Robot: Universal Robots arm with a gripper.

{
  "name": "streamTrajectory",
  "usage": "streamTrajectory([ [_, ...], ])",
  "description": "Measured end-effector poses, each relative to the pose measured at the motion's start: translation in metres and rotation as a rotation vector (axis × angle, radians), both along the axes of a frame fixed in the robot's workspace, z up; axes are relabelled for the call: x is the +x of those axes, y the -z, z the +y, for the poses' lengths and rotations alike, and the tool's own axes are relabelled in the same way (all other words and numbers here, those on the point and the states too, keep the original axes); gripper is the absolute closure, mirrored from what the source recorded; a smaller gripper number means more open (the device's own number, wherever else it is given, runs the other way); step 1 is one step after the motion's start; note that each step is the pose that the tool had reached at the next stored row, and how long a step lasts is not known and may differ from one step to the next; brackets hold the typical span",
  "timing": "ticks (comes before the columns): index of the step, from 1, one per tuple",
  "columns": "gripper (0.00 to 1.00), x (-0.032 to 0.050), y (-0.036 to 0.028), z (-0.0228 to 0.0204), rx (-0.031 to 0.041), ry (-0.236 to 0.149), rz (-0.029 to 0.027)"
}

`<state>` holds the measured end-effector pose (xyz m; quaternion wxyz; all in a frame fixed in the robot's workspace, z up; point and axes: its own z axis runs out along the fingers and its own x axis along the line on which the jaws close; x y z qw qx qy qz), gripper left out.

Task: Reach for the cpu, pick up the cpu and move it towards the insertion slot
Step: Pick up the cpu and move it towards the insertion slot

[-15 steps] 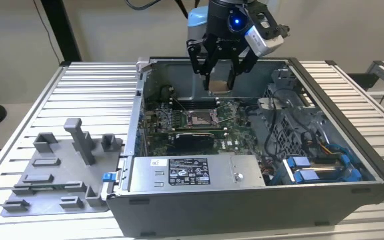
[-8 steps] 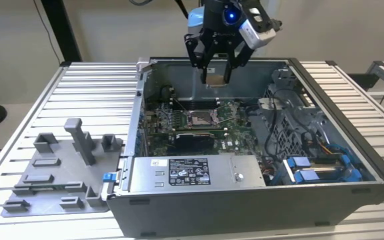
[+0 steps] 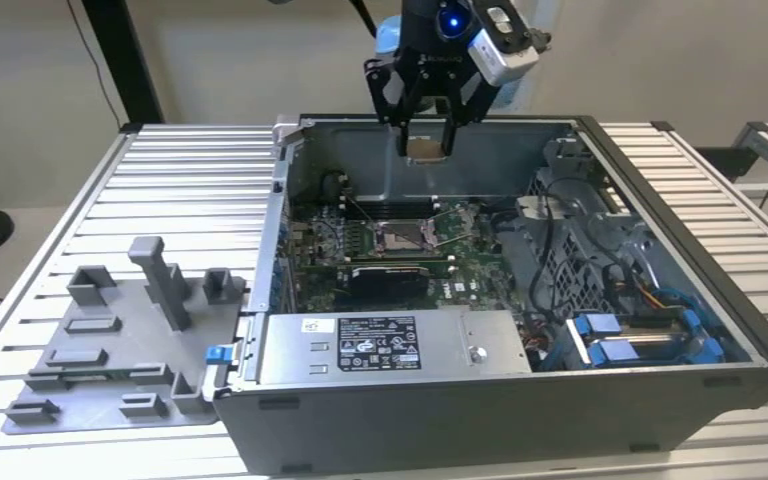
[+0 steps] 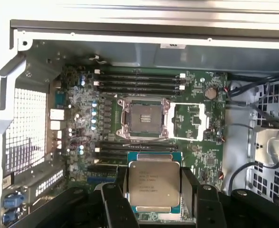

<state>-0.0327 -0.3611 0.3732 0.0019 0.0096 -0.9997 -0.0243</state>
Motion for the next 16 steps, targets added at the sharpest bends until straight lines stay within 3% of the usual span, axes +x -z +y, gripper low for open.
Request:
streamTrajectory([
  [16,1.00,-0.0020,0.0004,0.0348,-0.0001,0.000,0.0001],
])
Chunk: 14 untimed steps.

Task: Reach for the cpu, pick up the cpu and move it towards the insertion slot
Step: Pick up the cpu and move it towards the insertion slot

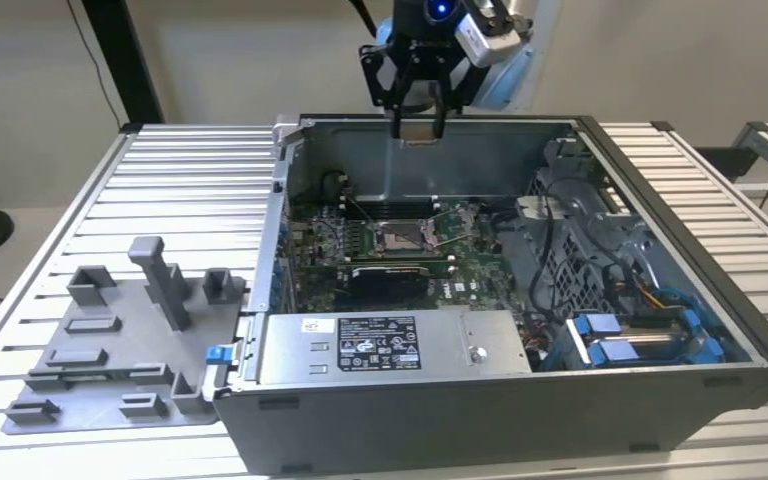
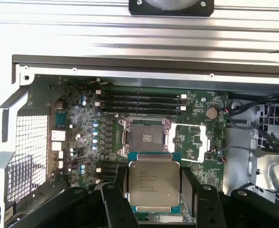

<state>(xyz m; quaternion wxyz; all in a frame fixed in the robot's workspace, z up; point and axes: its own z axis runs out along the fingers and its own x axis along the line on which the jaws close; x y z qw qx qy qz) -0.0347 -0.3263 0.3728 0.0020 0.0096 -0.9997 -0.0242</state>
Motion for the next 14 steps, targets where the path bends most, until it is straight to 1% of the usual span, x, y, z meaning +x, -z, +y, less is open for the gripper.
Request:
streamTrajectory([
  [3,1.00,0.0000,0.0000,0.0059,0.0001,0.000,-0.0001],
  [7,1.00,0.0000,0.0000,0.0109,0.0001,0.000,-0.0001],
  [8,1.00,0.0000,0.0000,0.0115,0.0001,0.000,0.0000],
  [14,1.00,0.0000,0.0000,0.0117,0.0001,0.000,-0.0001],
])
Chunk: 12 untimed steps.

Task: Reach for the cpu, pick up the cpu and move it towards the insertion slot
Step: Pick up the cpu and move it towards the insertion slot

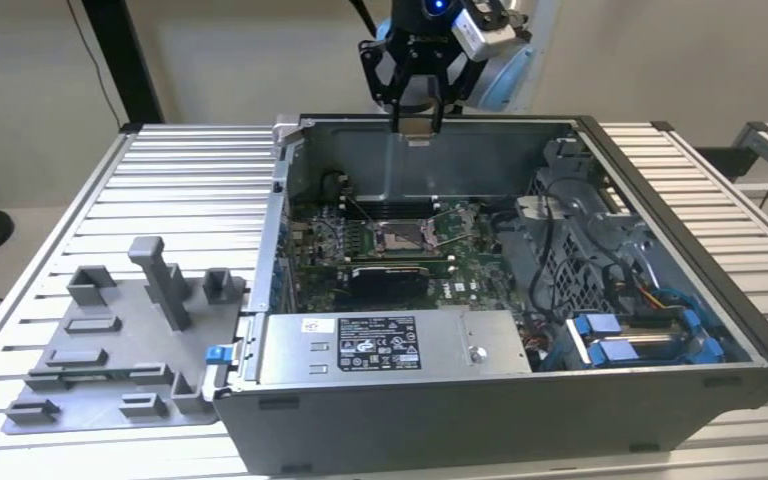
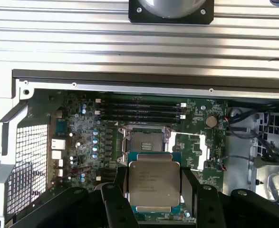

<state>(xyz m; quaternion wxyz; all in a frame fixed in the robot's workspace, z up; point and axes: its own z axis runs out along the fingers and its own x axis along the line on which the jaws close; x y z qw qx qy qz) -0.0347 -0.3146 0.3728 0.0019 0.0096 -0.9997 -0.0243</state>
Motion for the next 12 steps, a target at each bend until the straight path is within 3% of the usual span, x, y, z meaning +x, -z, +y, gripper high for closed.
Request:
streamTrajectory([
  [12,1.00,-0.0026,0.0001,0.0018,0.0000,0.021,0.0000],
])
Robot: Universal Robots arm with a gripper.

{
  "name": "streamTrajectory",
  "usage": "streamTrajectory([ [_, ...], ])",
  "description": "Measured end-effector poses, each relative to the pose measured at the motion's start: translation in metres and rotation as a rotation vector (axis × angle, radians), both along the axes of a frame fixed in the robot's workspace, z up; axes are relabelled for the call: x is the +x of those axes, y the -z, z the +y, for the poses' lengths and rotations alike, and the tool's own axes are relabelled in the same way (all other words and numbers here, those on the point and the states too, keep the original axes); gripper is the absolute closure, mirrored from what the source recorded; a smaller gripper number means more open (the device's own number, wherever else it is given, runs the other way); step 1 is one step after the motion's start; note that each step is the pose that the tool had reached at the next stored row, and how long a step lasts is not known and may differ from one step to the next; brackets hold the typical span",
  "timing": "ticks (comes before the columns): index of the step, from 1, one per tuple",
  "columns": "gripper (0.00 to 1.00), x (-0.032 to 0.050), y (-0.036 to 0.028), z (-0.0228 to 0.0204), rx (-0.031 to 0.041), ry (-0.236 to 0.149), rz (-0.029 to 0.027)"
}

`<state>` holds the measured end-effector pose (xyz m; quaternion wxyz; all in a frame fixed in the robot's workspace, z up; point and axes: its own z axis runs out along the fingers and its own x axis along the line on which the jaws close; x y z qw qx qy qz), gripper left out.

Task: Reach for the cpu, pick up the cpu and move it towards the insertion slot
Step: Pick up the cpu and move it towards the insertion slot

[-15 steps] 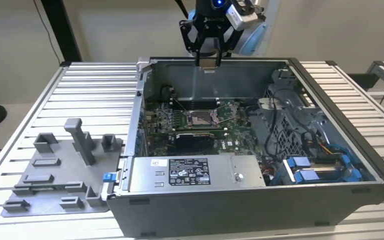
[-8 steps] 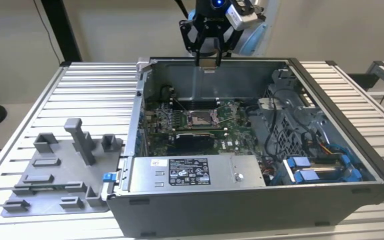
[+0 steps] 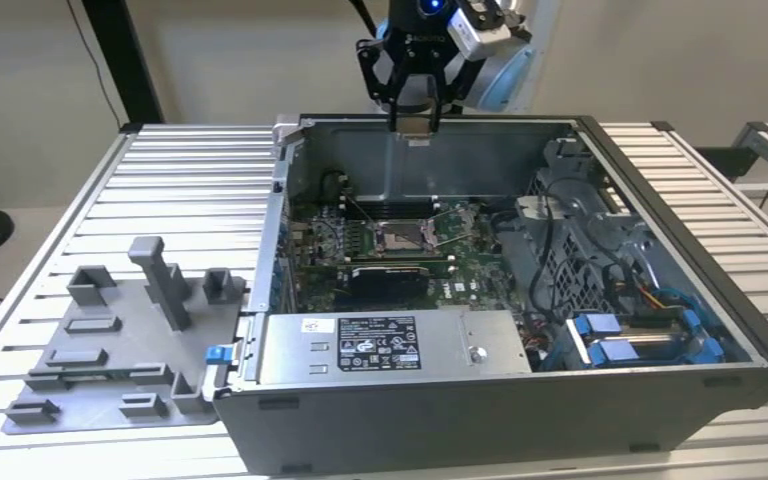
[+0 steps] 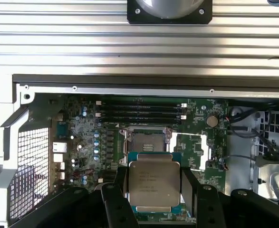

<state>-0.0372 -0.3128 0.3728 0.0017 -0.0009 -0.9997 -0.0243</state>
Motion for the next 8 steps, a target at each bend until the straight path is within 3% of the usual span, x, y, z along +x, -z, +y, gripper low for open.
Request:
streamTrajectory([
  [8,1.00,0.0000,0.0000,0.0001,0.0000,0.000,0.0000],
])
